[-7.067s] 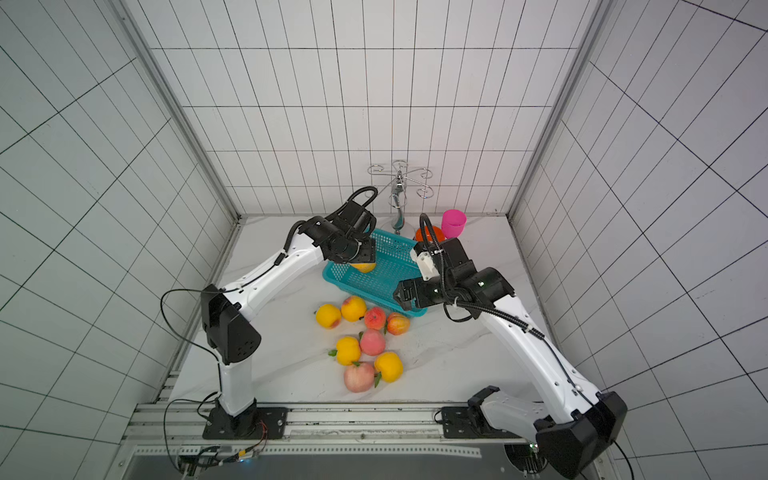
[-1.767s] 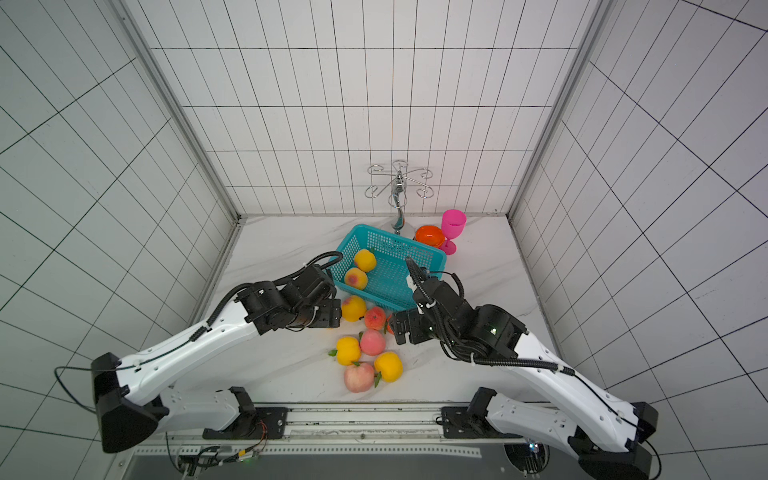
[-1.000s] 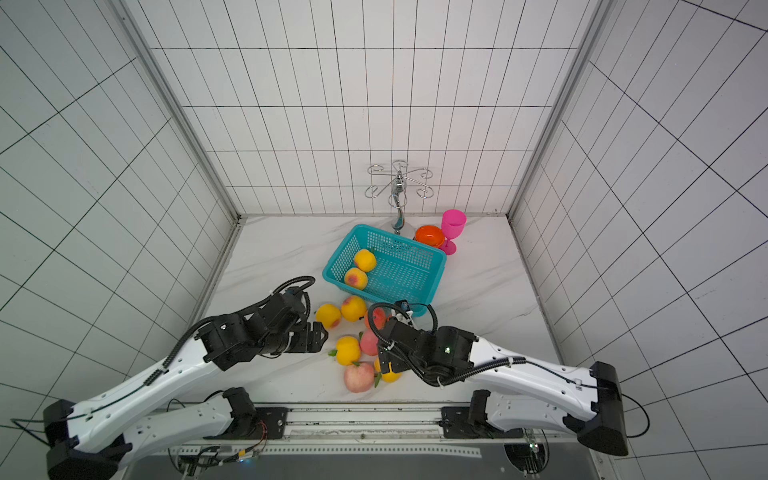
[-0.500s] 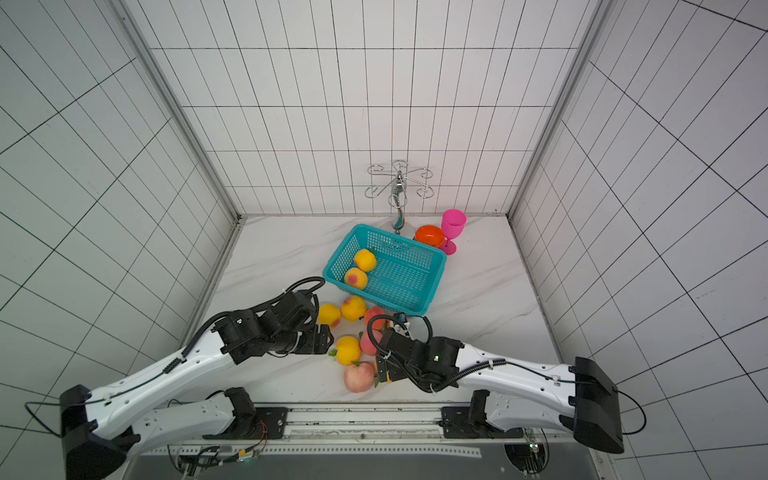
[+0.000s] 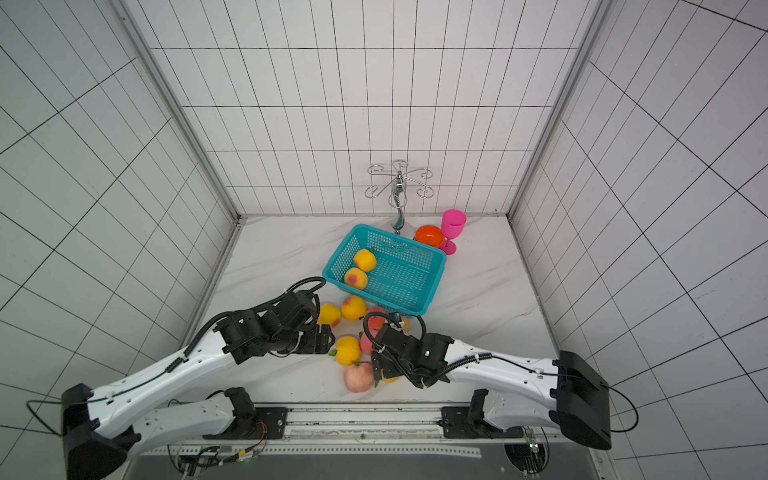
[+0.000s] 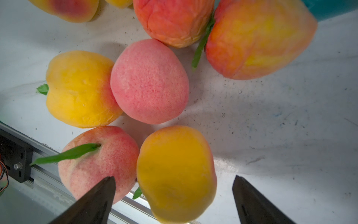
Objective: Put the peaches into the basket
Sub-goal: Pick up the peach from the center of the board.
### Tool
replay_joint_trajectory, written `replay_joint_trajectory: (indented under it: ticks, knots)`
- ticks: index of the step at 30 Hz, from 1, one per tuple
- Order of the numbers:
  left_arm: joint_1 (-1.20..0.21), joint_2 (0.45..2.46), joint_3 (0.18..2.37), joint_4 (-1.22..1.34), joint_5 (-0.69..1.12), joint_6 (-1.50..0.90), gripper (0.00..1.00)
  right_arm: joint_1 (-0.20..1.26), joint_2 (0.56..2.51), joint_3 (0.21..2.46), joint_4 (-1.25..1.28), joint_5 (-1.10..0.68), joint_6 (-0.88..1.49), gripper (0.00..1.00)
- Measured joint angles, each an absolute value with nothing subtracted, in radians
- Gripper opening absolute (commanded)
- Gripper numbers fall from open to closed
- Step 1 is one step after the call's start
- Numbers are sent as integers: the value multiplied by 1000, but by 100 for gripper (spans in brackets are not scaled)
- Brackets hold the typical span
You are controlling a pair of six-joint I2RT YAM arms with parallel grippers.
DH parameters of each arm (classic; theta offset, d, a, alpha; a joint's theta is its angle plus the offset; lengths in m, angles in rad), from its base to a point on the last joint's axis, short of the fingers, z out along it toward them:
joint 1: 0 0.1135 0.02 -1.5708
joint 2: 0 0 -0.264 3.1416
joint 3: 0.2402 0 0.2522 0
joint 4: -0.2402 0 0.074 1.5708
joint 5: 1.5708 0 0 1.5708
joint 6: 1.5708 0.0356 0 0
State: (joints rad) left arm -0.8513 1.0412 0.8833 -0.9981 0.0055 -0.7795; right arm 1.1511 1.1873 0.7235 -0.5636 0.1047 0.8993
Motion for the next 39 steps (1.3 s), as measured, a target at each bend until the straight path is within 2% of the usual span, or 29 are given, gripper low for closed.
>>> replay_joint_trajectory:
  ticks: [20, 26, 32, 39]
  knots:
    - [-851, 1074, 880, -983, 6, -781, 91, 1145, 1261, 706, -526, 59, 896, 94]
    - [-849, 1083, 880, -981, 6, -777, 91, 1145, 1261, 699, -525, 49, 897, 91]
    - [-837, 1088, 880, -967, 13, -770, 91, 1145, 1262, 678, -511, 41, 900, 80]
    - [-830, 1092, 880, -961, 21, -767, 91, 1145, 1262, 675, -497, 41, 901, 77]
